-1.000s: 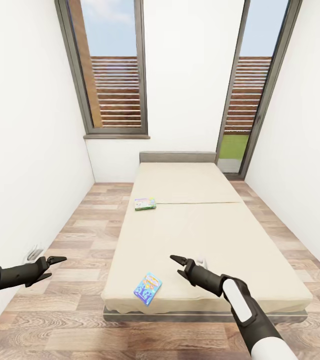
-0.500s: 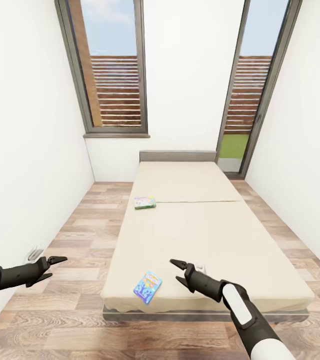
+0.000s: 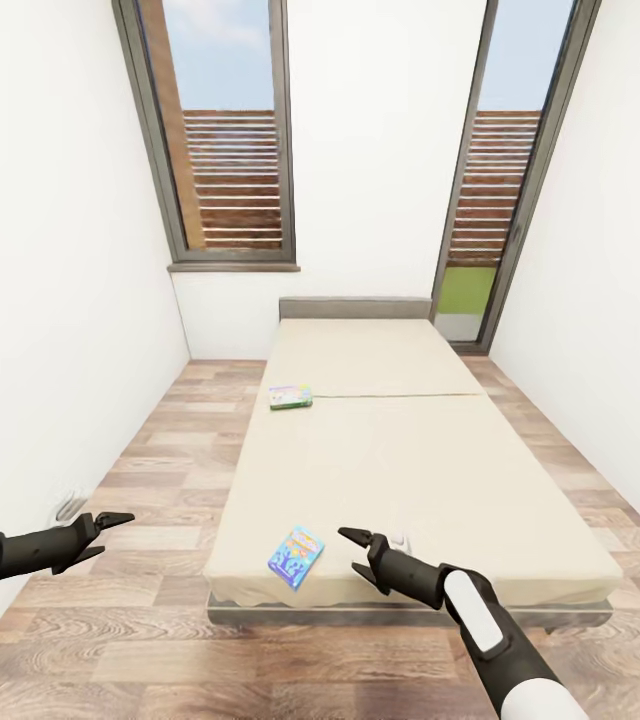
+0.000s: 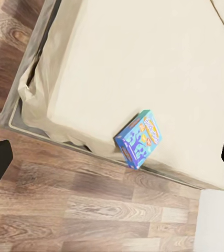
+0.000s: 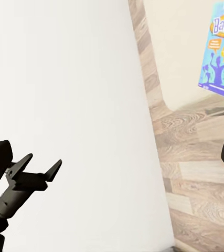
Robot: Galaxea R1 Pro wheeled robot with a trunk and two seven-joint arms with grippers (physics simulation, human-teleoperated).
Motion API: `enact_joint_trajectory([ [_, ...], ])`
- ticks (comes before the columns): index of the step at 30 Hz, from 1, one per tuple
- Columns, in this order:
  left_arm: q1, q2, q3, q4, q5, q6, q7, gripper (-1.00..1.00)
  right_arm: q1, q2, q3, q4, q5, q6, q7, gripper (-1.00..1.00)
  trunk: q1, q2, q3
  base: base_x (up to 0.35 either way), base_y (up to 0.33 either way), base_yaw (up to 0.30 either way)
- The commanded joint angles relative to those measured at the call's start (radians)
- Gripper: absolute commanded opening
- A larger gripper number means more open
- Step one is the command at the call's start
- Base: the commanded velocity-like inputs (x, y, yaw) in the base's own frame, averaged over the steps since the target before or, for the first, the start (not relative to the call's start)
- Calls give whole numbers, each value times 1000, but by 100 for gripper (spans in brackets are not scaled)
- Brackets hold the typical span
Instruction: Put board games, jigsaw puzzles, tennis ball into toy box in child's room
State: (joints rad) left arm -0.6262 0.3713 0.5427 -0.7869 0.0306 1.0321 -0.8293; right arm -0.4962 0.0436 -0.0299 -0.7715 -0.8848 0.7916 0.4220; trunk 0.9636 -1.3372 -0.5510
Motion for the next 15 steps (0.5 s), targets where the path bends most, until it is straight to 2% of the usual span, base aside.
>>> enact_joint_trajectory([
  [1,-1,0,2,0,3,8,-1,100,0,1,-3,1,0,5,-1,100,4,-8,-4,-10,0,0],
  [4,-1,0,3,0,3,8,-1,100,0,2,-3,2,0,1,-12,100,15,-29,-14,-6,0,0],
  [9,-1,0,3,0,3,8,-1,100,-1,22,-4,9,1,-6,-53,100,35,-64,-29,-2,0,0],
  [15,-1,0,3,0,3,8,-1,100,-1,47,-4,59,-1,-100,-74,100,58,-106,-48,0,0,0],
])
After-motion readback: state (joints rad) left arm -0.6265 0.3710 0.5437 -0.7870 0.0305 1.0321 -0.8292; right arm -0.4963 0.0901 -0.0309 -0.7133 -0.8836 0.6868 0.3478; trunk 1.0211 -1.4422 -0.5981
